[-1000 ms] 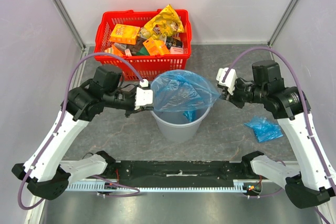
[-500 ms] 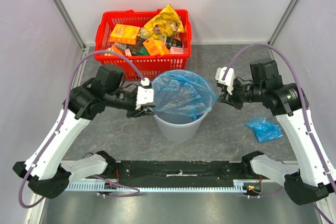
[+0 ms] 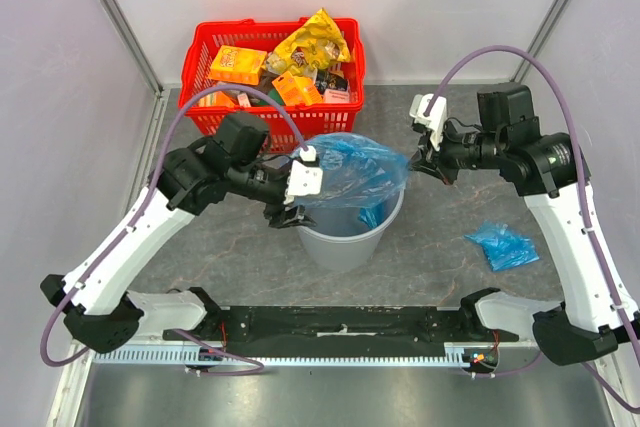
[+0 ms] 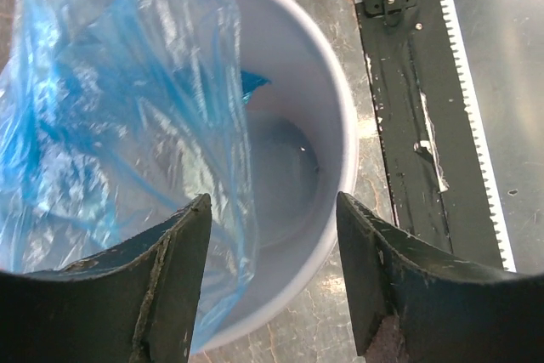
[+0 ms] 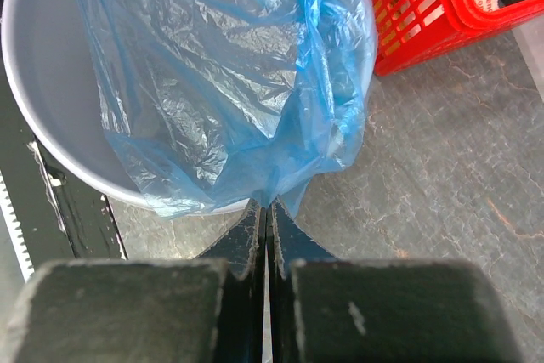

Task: Put the trash bags into the trash bin
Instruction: Place the trash bag in the trash bin.

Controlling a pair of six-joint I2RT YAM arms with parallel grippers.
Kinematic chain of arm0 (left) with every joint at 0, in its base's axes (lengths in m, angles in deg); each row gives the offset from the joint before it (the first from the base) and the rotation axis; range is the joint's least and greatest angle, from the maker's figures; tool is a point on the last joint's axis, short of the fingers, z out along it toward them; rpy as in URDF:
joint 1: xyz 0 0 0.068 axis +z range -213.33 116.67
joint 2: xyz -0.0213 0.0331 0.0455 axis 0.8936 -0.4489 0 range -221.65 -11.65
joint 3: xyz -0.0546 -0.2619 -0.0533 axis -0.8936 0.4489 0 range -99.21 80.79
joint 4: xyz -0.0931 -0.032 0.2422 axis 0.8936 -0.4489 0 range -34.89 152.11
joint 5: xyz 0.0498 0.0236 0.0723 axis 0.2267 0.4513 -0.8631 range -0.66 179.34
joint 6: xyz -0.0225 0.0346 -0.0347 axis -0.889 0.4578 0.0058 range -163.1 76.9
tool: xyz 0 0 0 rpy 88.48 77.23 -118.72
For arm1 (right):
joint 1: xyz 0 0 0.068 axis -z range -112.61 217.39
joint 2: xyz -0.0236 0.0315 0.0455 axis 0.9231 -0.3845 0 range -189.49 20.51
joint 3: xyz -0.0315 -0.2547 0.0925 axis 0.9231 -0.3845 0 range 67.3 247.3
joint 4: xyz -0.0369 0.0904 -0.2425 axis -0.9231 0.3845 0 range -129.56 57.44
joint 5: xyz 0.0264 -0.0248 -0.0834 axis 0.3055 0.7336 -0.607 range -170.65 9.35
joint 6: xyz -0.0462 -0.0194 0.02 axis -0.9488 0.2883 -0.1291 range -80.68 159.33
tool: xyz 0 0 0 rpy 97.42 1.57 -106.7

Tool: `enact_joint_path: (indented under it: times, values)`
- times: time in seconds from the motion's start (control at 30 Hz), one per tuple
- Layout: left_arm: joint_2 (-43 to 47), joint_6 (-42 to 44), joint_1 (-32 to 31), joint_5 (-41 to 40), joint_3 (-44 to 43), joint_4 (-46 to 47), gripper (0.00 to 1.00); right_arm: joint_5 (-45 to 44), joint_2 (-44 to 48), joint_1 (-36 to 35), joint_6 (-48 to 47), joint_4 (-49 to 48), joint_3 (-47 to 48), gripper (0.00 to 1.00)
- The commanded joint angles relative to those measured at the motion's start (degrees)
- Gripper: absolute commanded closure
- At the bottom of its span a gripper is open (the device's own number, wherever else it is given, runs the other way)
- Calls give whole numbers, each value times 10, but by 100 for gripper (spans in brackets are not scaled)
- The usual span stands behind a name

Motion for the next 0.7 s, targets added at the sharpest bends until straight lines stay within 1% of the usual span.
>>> enact_joint_path:
  times: [0.0,0.13,0.33,0.43,0.57,0.6,0.67]
  values:
    - [-10,-11,-40,-45,-19,21,32,-2,-5,0,30,-10,42,100]
    - [-18,-15,-64,-90,-10,38,31,-8,-7,1,32,-10,46,100]
    - [-19,-14,-86,-200,27,97,31,-9,-1,0,32,-8,42,100]
    - [-14,-7,-87,-215,42,111,32,-9,3,0,31,-6,39,100]
    - [-11,2,-88,-225,60,111,41,-16,8,0,28,-4,35,100]
    - [-11,5,-88,-231,65,111,47,-17,9,0,28,-5,35,100]
    - [-5,7,-87,-238,73,110,65,-18,10,0,28,-3,33,100]
